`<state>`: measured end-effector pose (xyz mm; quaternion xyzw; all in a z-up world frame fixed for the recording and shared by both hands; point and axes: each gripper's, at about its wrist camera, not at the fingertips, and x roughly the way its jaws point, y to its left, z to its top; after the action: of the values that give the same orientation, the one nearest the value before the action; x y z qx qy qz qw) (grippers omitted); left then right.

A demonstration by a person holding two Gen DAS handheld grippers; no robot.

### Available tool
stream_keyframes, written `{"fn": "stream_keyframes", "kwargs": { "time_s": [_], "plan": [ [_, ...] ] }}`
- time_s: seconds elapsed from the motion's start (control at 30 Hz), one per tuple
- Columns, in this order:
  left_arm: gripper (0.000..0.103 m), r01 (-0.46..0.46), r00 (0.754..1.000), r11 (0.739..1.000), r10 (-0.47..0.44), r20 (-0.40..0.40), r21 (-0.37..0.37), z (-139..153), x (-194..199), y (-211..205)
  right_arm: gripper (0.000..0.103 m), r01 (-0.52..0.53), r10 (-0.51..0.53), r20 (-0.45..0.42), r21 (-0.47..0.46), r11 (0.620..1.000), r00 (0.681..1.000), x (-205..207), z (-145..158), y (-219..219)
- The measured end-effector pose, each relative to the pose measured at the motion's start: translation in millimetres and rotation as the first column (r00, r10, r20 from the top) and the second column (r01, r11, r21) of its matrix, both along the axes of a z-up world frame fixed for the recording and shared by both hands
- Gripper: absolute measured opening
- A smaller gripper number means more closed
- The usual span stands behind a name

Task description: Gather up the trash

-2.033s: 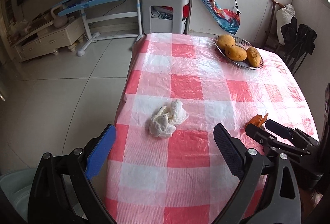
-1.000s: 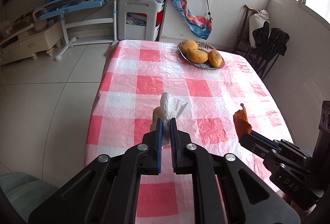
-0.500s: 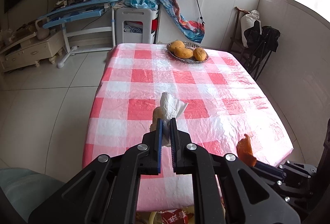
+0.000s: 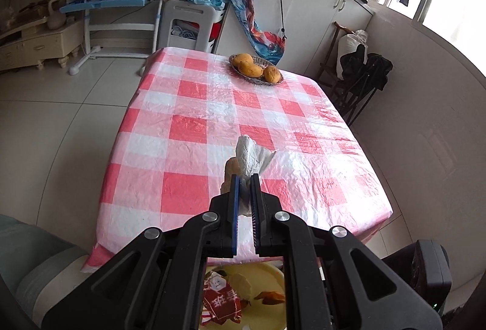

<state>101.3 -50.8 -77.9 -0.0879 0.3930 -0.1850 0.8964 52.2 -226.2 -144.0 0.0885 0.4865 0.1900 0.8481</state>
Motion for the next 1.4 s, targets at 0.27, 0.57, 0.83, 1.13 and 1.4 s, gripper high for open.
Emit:
{"fn": "stream_keyframes", "kwargs": {
  "time_s": [0.27, 0.57, 0.83, 1.13, 1.4],
  "plan": [
    [0.007, 0.064, 0.995, 0.997, -0.060, -0.079, 0.044, -26.3, -41.8, -17.8, 0.060, 0.138, -0.147, 0.107, 0.081, 0.987, 0.983, -11.9, 19.9, -33.2],
    [0.038, 0.122, 0.986, 0.956, -0.087, -0.142, 0.266, -64.5, -96.0, -53.1, 0.082, 0.366, -0.400, 0.233, 0.176, 0.914, 0.886, -20.8, 43.6, -77.9],
    [0.081, -0.137, 0.988, 0.974, 0.122, 0.093, 0.179, -9.5, -99.7, -13.4, 0.091, 0.367, -0.373, 0.408, 0.096, 0.925, 0.833, -39.1, 76.9, -64.1],
    [0.094, -0.174, 0.963, 0.976, 0.141, 0.228, 0.133, 49.7, -117.2, -5.2, 0.092, 0.339, -0.299, 0.512, 0.017, 0.941, 0.805, -55.4, 108.0, -51.7],
    [0.095, -0.223, 0.937, 0.951, 0.148, 0.316, 0.216, 84.3, -124.6, 2.9, 0.094, 0.419, -0.344, 0.585, 0.008, 0.908, 0.735, -64.9, 140.3, -70.0]
  ]
}}
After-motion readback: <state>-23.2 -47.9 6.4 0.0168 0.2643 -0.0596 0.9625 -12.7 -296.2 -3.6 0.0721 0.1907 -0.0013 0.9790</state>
